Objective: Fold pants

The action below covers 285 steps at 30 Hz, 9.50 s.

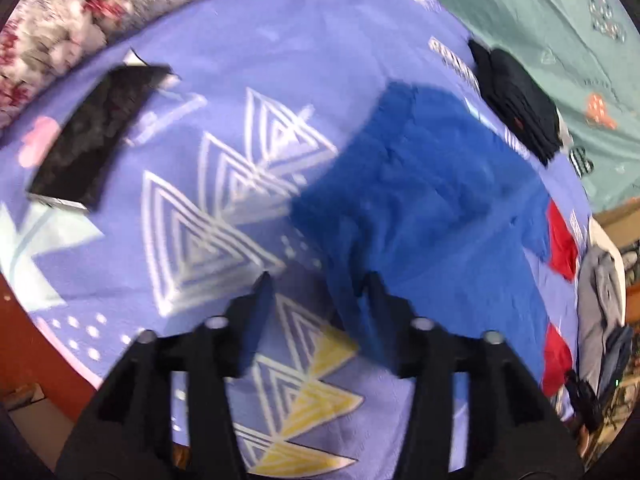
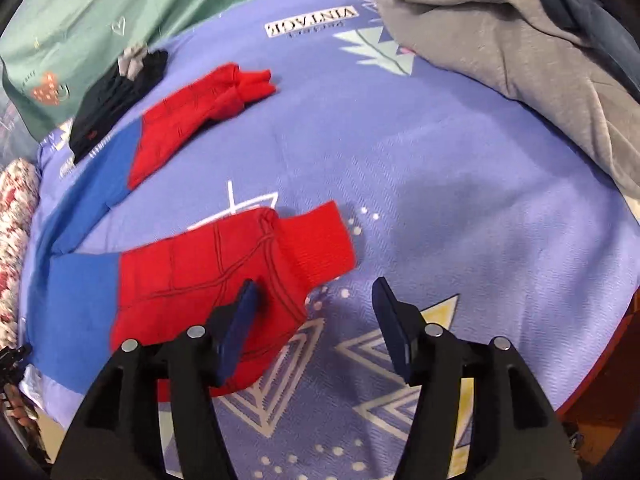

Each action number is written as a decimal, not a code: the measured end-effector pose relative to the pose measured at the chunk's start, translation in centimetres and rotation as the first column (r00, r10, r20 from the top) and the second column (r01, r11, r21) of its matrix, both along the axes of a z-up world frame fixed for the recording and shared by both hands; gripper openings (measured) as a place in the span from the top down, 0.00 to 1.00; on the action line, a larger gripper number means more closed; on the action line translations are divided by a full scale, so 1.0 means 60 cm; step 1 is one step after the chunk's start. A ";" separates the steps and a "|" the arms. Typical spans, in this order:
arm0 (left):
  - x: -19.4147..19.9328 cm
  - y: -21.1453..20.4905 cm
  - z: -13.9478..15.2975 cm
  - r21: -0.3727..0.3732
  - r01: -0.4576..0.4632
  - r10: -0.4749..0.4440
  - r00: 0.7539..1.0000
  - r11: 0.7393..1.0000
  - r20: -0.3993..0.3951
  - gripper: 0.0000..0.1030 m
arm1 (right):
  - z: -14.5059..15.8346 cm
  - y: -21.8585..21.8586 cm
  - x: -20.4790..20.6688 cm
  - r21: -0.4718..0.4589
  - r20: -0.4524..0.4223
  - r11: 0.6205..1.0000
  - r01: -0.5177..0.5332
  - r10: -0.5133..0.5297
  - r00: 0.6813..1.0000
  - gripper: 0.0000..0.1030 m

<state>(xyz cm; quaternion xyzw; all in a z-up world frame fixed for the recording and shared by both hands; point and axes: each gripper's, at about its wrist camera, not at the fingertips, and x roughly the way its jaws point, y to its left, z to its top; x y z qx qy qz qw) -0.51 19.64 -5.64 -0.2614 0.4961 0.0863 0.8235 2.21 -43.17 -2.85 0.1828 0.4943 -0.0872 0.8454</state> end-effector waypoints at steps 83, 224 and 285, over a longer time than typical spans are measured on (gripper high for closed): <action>0.421 -0.034 0.000 0.452 0.281 -0.250 0.960 0.847 -0.128 0.57 | -0.059 0.041 0.298 0.141 0.032 0.989 0.038 -0.043 0.999 0.87; 0.353 -0.159 0.006 0.337 0.345 -0.345 0.937 0.876 -0.063 0.06 | -0.055 0.196 0.471 0.083 -0.037 0.877 -0.474 0.478 0.878 0.71; 0.120 -0.054 -0.023 -0.044 0.159 -0.163 0.978 0.986 -0.127 0.52 | -0.018 0.245 0.108 0.052 0.094 0.918 -0.392 0.386 0.918 0.46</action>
